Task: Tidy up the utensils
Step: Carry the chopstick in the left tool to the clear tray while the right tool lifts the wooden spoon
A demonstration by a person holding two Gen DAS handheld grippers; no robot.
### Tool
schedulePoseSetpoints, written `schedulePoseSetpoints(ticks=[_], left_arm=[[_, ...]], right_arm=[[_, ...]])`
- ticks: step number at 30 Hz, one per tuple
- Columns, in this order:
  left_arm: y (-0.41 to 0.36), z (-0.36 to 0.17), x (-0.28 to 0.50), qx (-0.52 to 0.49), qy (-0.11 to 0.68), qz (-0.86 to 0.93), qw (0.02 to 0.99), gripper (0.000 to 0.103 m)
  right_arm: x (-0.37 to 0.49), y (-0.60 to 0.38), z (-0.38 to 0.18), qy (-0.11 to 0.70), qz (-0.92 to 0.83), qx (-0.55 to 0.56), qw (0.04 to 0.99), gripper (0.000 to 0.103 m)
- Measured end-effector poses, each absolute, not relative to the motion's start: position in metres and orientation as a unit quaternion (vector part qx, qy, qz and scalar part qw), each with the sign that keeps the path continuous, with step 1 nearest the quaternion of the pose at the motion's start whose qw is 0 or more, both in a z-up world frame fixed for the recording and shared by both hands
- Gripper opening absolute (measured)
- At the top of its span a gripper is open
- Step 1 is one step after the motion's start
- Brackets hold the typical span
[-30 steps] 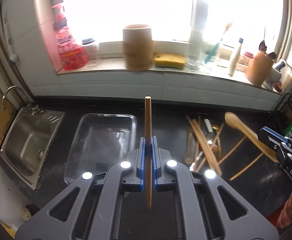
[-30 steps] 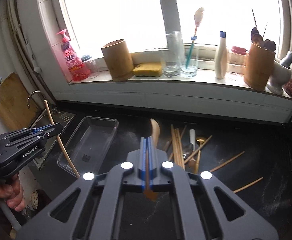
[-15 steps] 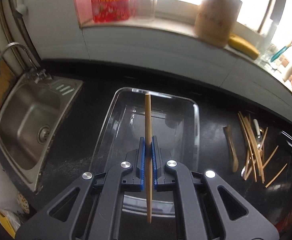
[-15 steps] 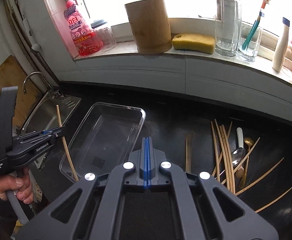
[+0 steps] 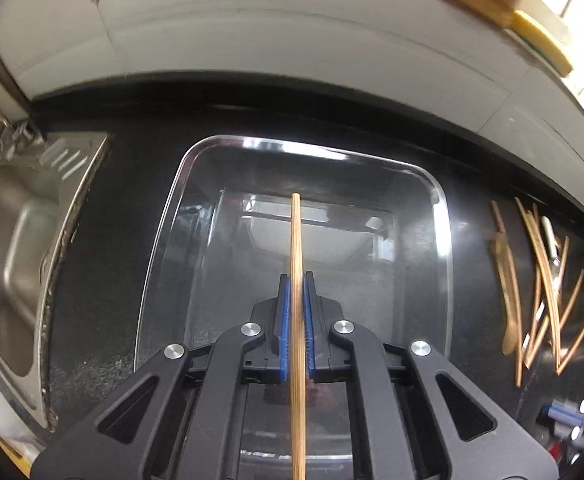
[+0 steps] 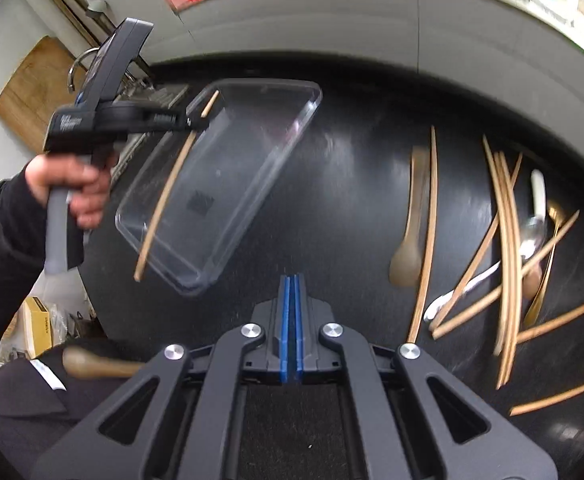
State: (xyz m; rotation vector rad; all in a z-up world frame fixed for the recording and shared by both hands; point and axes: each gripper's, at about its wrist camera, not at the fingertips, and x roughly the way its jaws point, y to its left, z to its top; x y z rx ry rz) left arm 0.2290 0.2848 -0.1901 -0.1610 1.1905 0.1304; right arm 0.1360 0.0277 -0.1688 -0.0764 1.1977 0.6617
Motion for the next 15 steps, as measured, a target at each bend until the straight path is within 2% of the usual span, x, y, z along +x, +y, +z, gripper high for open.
schedulePoseSetpoints(ticks=[2, 3, 4, 5, 6, 7, 8, 9, 11, 14, 15], left_arm=[[0.291, -0.198, 0.233, -0.084, 0.566, 0.071, 0.817, 0.009], [0.293, -0.199, 0.233, -0.091, 0.566, 0.069, 0.816, 0.015], [0.297, -0.198, 0.234, -0.093, 0.567, 0.070, 0.816, 0.033], [0.301, -0.195, 0.236, -0.089, 0.568, 0.078, 0.814, 0.046], [0.305, -0.188, 0.236, -0.088, 0.562, 0.083, 0.818, 0.071], [0.309, -0.181, 0.234, -0.092, 0.551, 0.085, 0.825, 0.080], [0.312, -0.168, 0.228, -0.091, 0.529, 0.086, 0.839, 0.082], [0.315, -0.163, 0.226, -0.086, 0.522, 0.087, 0.844, 0.085], [0.318, -0.149, 0.215, -0.080, 0.510, 0.084, 0.852, 0.085], [0.320, -0.133, 0.199, -0.082, 0.498, 0.082, 0.859, 0.086], [0.319, -0.129, 0.195, -0.083, 0.496, 0.084, 0.860, 0.086]], right_arm=[[0.132, 0.028, -0.171, 0.554, 0.302, -0.030, 0.775, 0.002], [0.129, 0.030, -0.169, 0.551, 0.304, -0.033, 0.776, 0.002], [0.126, 0.032, -0.167, 0.547, 0.309, -0.037, 0.777, 0.002], [0.121, 0.036, -0.164, 0.538, 0.320, -0.046, 0.778, 0.005], [0.114, 0.040, -0.160, 0.529, 0.333, -0.056, 0.779, 0.027], [0.108, 0.044, -0.157, 0.518, 0.343, -0.065, 0.781, 0.075], [0.098, 0.047, -0.151, 0.493, 0.357, -0.075, 0.790, 0.090], [0.089, 0.052, -0.147, 0.475, 0.378, -0.085, 0.790, 0.092], [0.077, 0.065, -0.147, 0.479, 0.429, -0.101, 0.759, 0.091], [0.049, 0.096, -0.148, 0.450, 0.499, -0.166, 0.722, 0.082], [0.043, 0.104, -0.150, 0.442, 0.511, -0.185, 0.713, 0.076]])
